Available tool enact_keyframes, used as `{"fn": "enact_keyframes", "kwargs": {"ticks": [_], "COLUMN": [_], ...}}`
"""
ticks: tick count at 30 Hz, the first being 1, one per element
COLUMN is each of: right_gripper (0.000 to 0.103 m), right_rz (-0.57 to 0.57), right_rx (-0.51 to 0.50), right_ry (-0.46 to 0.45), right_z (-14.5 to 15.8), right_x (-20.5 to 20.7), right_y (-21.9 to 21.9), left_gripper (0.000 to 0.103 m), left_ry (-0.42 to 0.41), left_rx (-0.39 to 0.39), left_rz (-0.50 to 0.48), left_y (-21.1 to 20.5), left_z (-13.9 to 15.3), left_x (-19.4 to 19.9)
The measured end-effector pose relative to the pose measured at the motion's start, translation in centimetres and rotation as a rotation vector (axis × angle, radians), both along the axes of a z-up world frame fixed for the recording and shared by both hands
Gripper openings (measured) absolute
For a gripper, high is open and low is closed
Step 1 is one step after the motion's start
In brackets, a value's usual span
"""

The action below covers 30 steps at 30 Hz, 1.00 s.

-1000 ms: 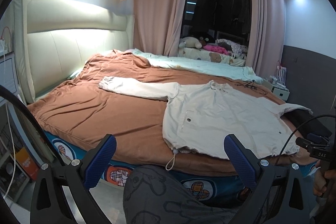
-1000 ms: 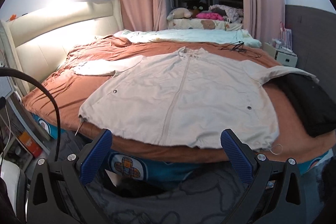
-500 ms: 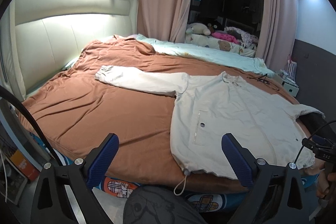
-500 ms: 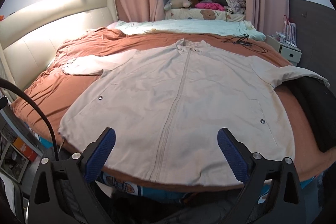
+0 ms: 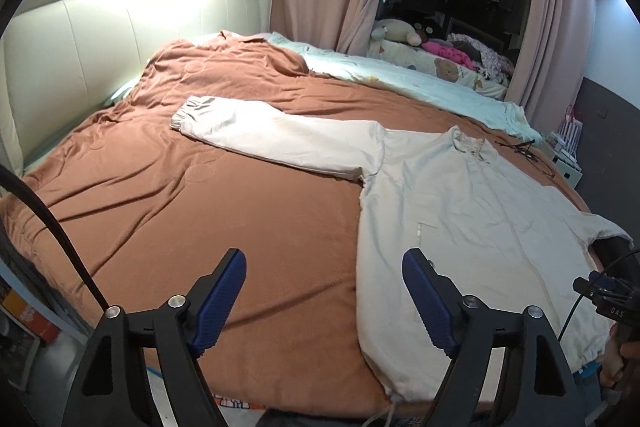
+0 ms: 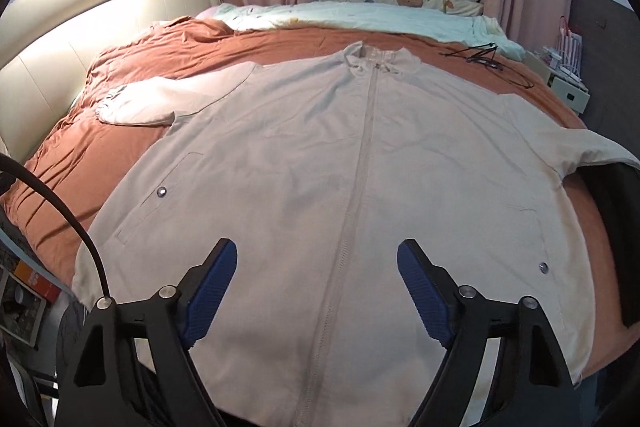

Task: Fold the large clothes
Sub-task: 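Move the left tool to the jacket sleeve cuff and close on it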

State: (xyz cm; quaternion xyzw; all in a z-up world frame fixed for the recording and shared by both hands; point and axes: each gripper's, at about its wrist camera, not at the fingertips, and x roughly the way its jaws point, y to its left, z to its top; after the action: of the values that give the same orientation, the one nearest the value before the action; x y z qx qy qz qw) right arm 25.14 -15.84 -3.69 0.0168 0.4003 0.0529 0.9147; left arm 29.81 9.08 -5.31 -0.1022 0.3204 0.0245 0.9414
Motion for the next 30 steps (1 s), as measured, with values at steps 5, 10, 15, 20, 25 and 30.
{"fn": "enact_keyframes", "kwargs": {"ticks": [5,10,15,20,25,30], "right_gripper": [0.072,0.071,0.069,0.067,0.058,0.044], "right_rz": [0.019,0.040,0.037,0.037,0.049,0.069], "right_rx": [0.013,0.024,0.051,0.067,0.071,0.092], "right_ry": [0.053,0.073,0.104,0.131,0.156,0.189], "right_z": [-0.3,-0.4,-0.8,-1.5,-2.4,-3.7], "right_x": [4.2,8.2,12.1,15.6,19.4,23.2], "right_y": [1.1,2.4,3.4,4.6,6.3,7.9], "left_gripper": [0.077,0.076,0.070,0.068,0.064,0.061], "left_ry": [0.043,0.077,0.118,0.147,0.180,0.215], "left_rx": [-0.038,-0.070,-0.119,-0.153,-0.181,-0.231], "left_rz": [0.018,0.046,0.078,0.109,0.131,0.154], "left_y": [2.7,5.9,9.9,13.1,15.7,18.4], "left_z": [-1.4,-2.7,-3.9,-4.8,-6.2,-8.2], "left_x": [4.3,8.7,13.8,18.4,22.9,27.1]}}
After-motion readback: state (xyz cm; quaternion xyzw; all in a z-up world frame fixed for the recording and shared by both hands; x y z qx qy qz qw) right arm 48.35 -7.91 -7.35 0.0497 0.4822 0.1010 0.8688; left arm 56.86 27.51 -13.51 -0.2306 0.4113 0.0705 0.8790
